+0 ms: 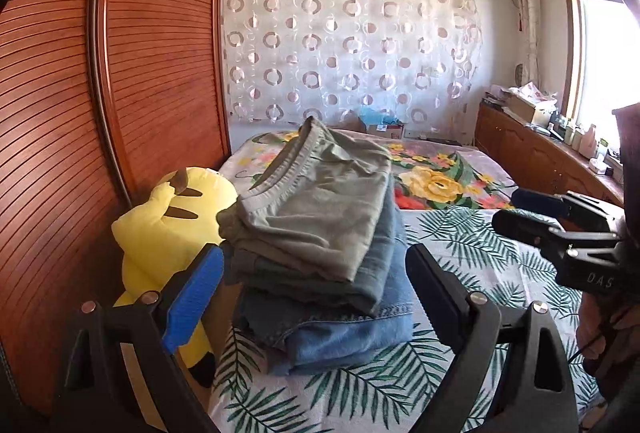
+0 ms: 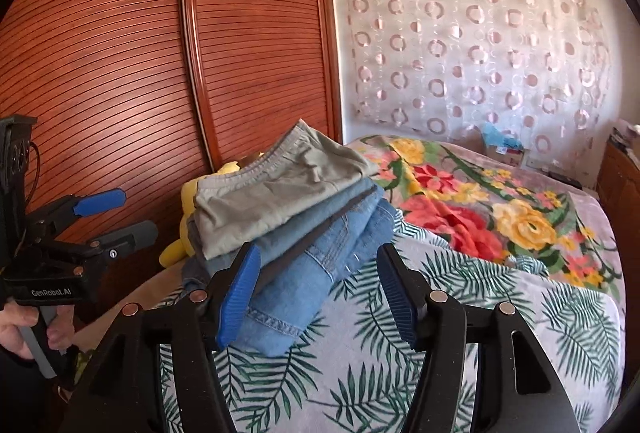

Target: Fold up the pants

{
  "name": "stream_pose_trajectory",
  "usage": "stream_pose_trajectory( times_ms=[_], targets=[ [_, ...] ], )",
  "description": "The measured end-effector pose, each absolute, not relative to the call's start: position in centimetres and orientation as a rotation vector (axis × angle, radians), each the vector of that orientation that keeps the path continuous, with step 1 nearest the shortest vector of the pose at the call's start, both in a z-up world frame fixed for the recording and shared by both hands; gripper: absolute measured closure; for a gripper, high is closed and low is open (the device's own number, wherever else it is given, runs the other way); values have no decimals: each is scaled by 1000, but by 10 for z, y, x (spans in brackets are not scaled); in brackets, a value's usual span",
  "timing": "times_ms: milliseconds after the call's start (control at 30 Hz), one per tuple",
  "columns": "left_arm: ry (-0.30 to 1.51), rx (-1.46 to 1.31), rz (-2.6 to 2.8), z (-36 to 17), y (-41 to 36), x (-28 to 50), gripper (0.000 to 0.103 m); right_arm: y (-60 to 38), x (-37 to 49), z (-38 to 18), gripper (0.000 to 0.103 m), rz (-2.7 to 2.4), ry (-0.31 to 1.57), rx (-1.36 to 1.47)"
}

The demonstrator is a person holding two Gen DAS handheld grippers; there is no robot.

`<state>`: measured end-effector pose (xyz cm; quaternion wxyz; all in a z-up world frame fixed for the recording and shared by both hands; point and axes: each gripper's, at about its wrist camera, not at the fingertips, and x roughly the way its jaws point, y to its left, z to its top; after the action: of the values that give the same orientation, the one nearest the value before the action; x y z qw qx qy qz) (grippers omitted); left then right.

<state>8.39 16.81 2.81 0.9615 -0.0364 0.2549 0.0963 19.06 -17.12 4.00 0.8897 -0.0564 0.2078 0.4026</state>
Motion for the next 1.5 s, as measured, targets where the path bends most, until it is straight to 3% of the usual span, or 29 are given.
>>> stream_pose_trajectory(
  times_ms=[833, 1500],
  targets=[
    [538, -31, -8, 30, 56, 55, 10, -260, 100, 46, 40, 569, 447, -52],
    [461, 2, -60, 73, 3, 24, 10, -267, 27, 63, 39, 421, 330, 19]
  ],
)
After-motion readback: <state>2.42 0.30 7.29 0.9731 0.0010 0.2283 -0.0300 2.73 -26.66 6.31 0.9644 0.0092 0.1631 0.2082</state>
